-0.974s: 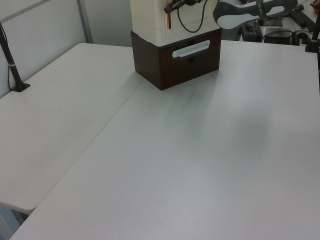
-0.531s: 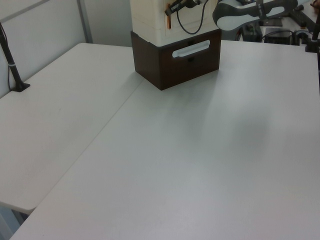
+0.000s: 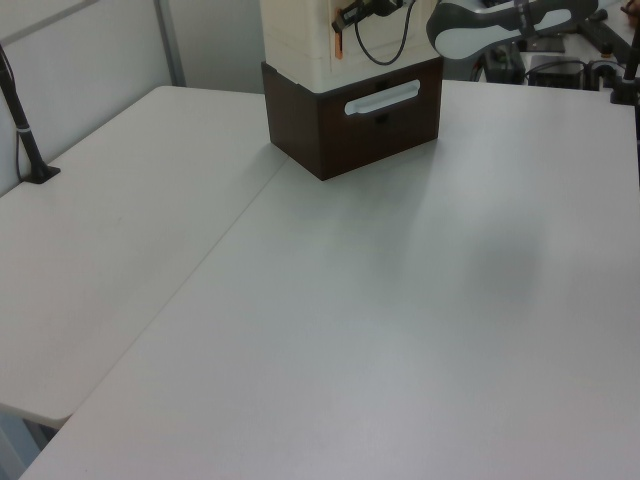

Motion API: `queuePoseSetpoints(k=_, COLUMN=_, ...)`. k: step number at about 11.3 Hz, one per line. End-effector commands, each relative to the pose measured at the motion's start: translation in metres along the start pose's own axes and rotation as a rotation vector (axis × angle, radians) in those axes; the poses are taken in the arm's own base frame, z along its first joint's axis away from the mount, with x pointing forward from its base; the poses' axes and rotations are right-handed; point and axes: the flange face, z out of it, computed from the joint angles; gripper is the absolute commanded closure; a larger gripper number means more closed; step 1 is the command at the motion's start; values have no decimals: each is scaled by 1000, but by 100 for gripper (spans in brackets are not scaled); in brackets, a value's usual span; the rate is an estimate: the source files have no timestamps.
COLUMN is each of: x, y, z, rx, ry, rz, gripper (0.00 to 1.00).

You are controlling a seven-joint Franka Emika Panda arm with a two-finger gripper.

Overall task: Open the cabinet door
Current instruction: 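Close the gripper on the door edge near the orange tab, then pull the gripped door edge outward, swinging the door open on its hinge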

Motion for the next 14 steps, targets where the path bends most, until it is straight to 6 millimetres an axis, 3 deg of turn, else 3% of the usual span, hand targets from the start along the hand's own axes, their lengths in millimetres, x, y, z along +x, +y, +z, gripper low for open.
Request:
queuePoseSetpoints(k=1, x=-34, y=-19, z=-22, rx=55, ry=-71, rz=8, gripper=98)
queuePoseSetpoints(k=3, x=-47, y=-34, z=-22, rx=52, ry=-160, rz=29, gripper=98)
queuePoseSetpoints(k=7, x=-47, y=-35, z=-38, rx=40, ry=-297, rz=80, gripper=98)
queuePoseSetpoints(k=12, x=-27, y=-10, z=-82, rx=150, ry=-525, rz=0, gripper=95)
queuePoseSetpoints(k=14, x=-28, y=5, z=-99, rx=160, ry=-613, rz=-90, gripper=95)
